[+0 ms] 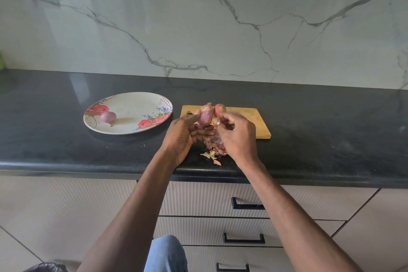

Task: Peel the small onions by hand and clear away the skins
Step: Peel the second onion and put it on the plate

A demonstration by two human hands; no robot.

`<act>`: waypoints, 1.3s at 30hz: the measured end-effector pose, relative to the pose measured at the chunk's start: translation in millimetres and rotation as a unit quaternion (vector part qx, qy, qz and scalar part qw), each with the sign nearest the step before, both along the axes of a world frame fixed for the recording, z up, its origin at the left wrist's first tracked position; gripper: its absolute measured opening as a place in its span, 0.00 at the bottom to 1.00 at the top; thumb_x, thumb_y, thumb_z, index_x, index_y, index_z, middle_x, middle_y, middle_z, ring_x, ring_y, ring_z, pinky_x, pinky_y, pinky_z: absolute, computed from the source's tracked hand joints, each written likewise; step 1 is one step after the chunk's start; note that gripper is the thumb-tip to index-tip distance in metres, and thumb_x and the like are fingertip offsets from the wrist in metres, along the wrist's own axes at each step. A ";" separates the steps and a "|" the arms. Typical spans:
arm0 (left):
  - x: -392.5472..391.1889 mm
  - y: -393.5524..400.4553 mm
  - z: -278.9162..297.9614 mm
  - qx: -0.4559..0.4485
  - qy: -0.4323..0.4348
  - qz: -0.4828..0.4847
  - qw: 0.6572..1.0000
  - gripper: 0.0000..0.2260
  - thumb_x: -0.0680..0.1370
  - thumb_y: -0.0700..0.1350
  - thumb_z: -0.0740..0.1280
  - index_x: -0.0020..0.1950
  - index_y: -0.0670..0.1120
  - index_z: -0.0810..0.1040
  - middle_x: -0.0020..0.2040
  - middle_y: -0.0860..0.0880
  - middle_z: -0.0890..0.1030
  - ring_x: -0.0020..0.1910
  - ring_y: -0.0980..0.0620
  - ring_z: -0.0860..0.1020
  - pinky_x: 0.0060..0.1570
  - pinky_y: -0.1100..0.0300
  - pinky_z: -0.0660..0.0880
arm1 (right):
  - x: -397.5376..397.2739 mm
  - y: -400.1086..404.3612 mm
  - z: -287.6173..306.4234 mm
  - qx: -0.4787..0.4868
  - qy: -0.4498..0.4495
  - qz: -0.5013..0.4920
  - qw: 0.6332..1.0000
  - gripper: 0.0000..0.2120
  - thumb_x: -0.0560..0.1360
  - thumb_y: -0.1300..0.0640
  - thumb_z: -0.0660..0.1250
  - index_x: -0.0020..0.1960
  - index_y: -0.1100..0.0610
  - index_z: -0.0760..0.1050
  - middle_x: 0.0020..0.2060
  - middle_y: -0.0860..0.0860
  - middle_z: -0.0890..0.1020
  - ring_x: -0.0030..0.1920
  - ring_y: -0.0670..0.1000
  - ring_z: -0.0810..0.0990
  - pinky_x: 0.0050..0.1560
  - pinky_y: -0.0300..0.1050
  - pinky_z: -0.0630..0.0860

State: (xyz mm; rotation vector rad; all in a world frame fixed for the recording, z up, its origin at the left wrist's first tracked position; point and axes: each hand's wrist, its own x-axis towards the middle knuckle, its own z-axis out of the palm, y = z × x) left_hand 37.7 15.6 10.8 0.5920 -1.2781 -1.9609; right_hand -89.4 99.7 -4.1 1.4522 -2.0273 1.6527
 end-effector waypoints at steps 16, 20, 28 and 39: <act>-1.4 -1.1 -1.3 0.004 0.025 -0.024 0.999 0.14 0.77 0.43 0.70 0.59 0.37 0.77 0.48 0.39 0.84 0.42 0.47 0.84 0.44 0.56 0.83 | 1.1 2.4 -0.2 -0.020 0.017 0.026 0.999 0.13 0.76 0.60 0.74 0.60 0.59 0.83 0.47 0.51 0.87 0.41 0.43 0.84 0.39 0.37 0.82; -2.1 -2.2 -3.3 -0.014 0.026 -0.025 0.999 0.14 0.78 0.36 0.69 0.63 0.40 0.78 0.50 0.39 0.84 0.42 0.47 0.83 0.47 0.55 0.82 | 3.8 5.5 4.5 -0.027 -0.029 0.043 0.998 0.09 0.78 0.54 0.73 0.56 0.56 0.85 0.37 0.41 0.84 0.37 0.35 0.82 0.34 0.31 0.77; -4.0 -1.2 -5.1 -0.018 0.007 -0.011 1.000 0.12 0.77 0.35 0.71 0.59 0.38 0.77 0.54 0.39 0.84 0.50 0.44 0.85 0.53 0.52 0.83 | -1.5 1.7 0.5 -0.017 -0.038 0.030 0.999 0.11 0.75 0.56 0.75 0.54 0.61 0.85 0.44 0.50 0.87 0.38 0.37 0.82 0.38 0.30 0.77; -6.8 -2.4 -5.4 -0.002 0.018 -0.014 1.000 0.07 0.79 0.35 0.68 0.55 0.39 0.74 0.49 0.38 0.84 0.48 0.45 0.85 0.55 0.49 0.82 | -0.2 -0.6 -3.3 -0.042 -0.013 0.014 0.999 0.05 0.75 0.64 0.73 0.50 0.60 0.86 0.39 0.52 0.86 0.35 0.43 0.83 0.33 0.35 0.80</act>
